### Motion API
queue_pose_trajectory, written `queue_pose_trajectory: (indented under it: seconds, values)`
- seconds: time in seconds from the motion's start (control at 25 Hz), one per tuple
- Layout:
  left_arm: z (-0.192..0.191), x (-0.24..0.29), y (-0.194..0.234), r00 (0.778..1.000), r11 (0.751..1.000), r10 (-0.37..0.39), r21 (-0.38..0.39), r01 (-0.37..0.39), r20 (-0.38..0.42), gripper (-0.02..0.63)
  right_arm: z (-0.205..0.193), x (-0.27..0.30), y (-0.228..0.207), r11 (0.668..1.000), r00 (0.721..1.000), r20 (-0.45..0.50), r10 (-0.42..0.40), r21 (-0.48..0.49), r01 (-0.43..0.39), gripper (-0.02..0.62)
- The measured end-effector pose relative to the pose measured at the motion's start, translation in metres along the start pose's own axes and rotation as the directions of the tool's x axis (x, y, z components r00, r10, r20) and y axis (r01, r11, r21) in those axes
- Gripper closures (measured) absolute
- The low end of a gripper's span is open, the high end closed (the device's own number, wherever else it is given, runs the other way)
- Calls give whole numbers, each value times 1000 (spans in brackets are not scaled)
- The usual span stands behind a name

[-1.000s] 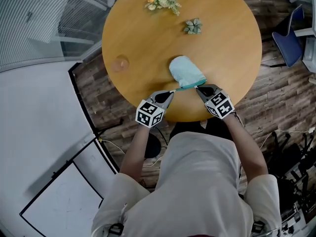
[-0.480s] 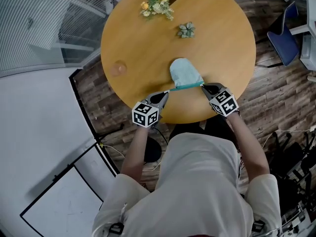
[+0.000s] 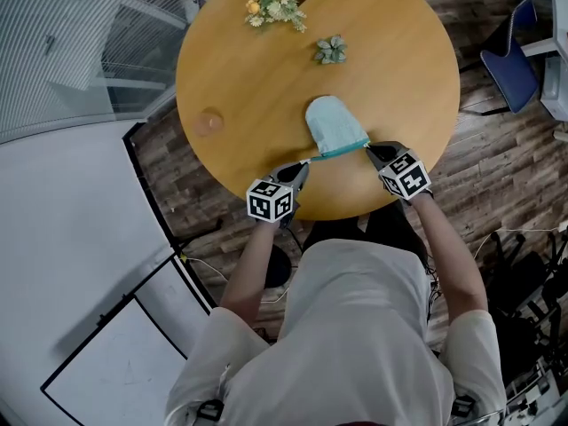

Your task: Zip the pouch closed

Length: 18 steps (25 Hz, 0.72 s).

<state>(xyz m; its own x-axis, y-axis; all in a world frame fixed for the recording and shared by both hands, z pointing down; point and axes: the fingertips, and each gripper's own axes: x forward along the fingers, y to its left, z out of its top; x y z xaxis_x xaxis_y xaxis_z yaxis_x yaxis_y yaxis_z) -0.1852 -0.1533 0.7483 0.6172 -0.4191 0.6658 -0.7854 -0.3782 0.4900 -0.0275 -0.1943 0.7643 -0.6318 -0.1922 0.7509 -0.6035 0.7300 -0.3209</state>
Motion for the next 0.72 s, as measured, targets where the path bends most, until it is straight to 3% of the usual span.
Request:
queue_pose_trajectory:
  seconds: [0.2, 0.52, 0.72]
  values:
    - [-19, 5, 1, 999, 1000, 14, 6, -14, -48, 584, -19, 15, 2, 1000, 999, -48, -4, -1, 4, 592]
    - [-54, 10, 2, 997, 999, 8, -49, -12, -73, 583, -52, 40, 2, 1000, 992, -121, -19, 2, 19, 591]
    - [-68, 9, 2, 998, 998, 3, -70, -7, -70, 534, -66, 51, -4, 998, 987, -151, -56, -9, 55, 589]
